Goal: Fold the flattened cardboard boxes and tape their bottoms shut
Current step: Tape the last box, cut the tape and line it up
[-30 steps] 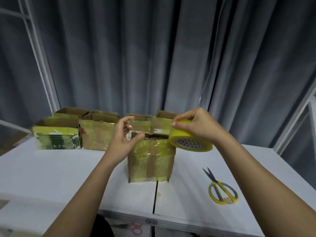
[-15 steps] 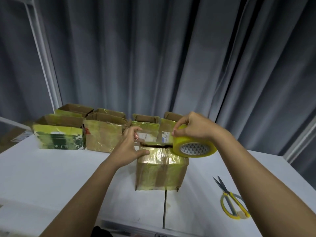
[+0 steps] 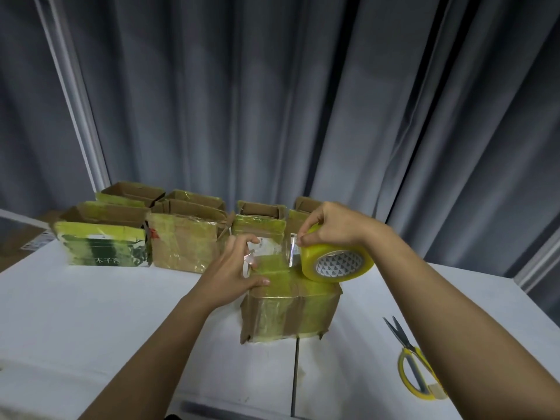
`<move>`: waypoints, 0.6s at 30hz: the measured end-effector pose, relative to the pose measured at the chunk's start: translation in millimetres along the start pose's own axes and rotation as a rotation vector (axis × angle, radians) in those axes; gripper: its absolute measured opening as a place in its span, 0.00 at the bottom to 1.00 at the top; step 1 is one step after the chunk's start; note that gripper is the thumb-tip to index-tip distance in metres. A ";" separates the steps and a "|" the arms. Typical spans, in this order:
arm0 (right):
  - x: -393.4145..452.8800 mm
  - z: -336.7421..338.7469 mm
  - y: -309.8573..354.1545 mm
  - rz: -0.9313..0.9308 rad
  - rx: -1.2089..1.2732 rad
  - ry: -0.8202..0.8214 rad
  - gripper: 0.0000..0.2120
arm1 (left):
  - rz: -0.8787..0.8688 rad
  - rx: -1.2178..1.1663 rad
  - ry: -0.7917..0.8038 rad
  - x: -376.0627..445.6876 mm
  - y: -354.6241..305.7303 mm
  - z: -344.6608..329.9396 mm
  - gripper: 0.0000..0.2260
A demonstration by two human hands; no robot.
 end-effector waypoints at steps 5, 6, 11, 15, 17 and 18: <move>2.8 6.5 -4.6 0.015 0.025 0.005 0.06 | 0.037 -0.053 -0.025 -1.2 -0.1 0.4 0.34; 3.3 7.2 -6.0 0.017 0.036 -0.007 0.06 | 0.041 -0.060 -0.033 -2.3 0.3 -0.1 0.34; 6.1 2.7 -5.0 -0.009 -0.053 0.011 0.09 | 0.039 -0.071 -0.045 -4.3 -1.9 -2.4 0.33; 5.0 2.0 -3.1 -0.047 -0.210 0.004 0.17 | 0.054 -0.073 -0.050 -4.9 -2.5 -3.5 0.34; 0.8 4.0 -2.8 -0.077 -0.246 -0.019 0.18 | 0.051 -0.059 -0.063 -4.6 -2.2 -3.6 0.34; -0.9 5.1 -3.2 -0.091 -0.278 -0.059 0.18 | 0.054 -0.055 -0.067 -4.3 -1.9 -3.8 0.35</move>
Point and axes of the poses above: each hand's wrist, its own x-axis towards the middle knuckle, its own z-axis out of the back of the hand, y = z × x, the point moved 1 cm from there along x, towards the middle knuckle, and after that the axes turned 11 degrees about y, right-handed, at the moved point
